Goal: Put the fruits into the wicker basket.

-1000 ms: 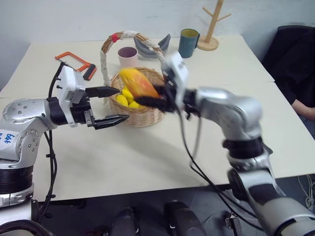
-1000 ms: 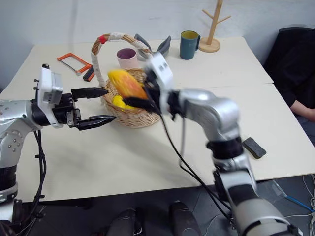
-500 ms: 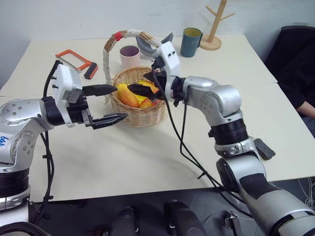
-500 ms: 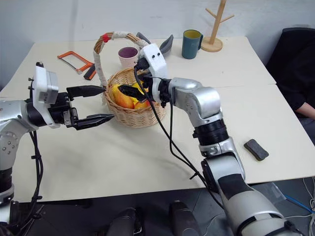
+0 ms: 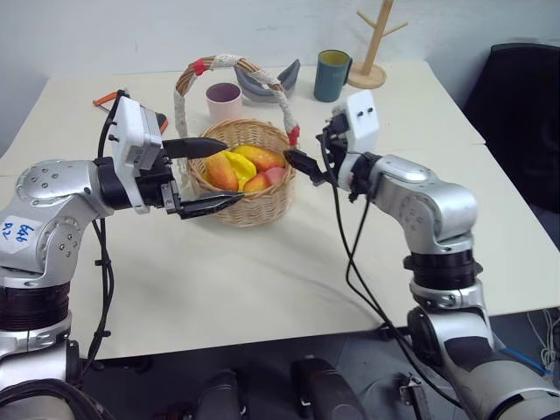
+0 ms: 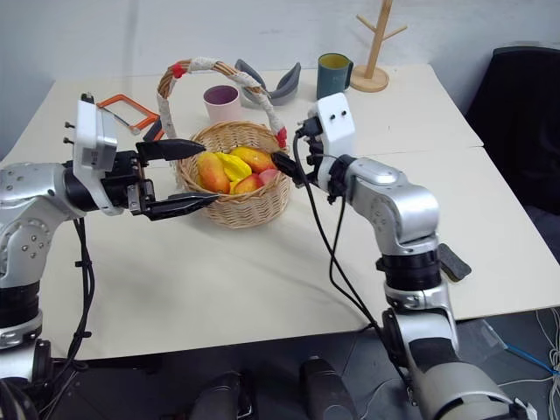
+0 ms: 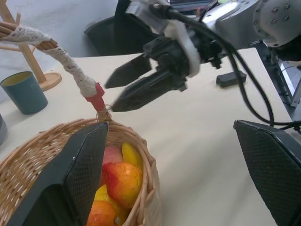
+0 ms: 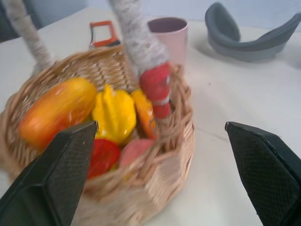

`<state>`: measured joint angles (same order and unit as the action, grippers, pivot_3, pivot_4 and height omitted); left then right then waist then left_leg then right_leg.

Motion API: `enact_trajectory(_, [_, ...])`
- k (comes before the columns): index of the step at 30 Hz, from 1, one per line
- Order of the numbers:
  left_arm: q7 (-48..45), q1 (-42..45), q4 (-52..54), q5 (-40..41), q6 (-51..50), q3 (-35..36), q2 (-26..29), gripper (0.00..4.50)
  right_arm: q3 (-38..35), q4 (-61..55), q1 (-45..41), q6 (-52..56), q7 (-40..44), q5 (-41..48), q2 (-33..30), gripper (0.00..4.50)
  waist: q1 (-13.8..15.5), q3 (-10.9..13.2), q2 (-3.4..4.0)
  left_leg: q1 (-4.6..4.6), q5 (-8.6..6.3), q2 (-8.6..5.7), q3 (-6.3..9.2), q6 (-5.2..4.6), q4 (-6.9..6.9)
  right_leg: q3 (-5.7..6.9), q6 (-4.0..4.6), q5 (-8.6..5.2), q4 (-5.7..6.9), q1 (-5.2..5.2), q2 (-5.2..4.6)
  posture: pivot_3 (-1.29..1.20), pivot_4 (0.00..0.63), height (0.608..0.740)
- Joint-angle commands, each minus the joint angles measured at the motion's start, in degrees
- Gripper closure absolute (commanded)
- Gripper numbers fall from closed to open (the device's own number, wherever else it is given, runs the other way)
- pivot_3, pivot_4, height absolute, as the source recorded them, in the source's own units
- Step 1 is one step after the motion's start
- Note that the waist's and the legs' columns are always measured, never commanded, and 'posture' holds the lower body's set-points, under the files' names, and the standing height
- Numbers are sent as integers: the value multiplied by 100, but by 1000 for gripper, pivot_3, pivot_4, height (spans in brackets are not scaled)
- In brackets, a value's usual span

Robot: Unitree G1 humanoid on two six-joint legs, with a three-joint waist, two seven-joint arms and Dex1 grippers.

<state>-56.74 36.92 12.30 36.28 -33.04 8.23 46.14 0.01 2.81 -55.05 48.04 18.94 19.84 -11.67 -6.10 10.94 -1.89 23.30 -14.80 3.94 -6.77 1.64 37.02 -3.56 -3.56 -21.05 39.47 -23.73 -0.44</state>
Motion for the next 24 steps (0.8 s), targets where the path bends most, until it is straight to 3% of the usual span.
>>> enact_trajectory(1, [-60,160,-53,-50,147,46,23,0,183,659,-297,-925,-4,-398,147,31,-6,0,0,0,-1,-1,0,-1,1,0,0,0,-1,0,-1,0,150,740])
enact_trajectory(4, [-64,182,-68,-62,170,39,10,0,219,1320,-393,-1479,-28,-610,277,543,-11,0,0,0,-4,-4,0,-6,2,0,0,0,-2,2,-6,0,150,740])
enact_trajectory(7, [-39,145,-10,-37,156,68,11,0,311,1498,-360,-1788,26,-806,299,1563,-10,0,0,1,-5,-7,0,-9,4,0,0,0,-1,2,-9,0,150,740])
enact_trajectory(16, [-18,101,-1,-2,137,58,-46,0,229,383,84,-1631,216,-780,85,4345,-2,0,0,1,-5,-4,2,-8,4,2,0,0,2,1,-8,0,150,740])
enact_trajectory(20, [-72,169,-106,2,132,24,-106,0,-285,-345,369,-1533,303,-635,-468,4345,71,1,0,5,-6,-8,3,-10,6,3,0,0,0,1,-12,0,150,740])
enact_trajectory(24, [-132,259,-226,-49,186,-79,-202,0,-1395,-1028,880,-1096,728,-58,-1569,4345,185,1,1,5,-7,-8,7,-11,10,6,0,0,-5,7,-13,0,150,740])
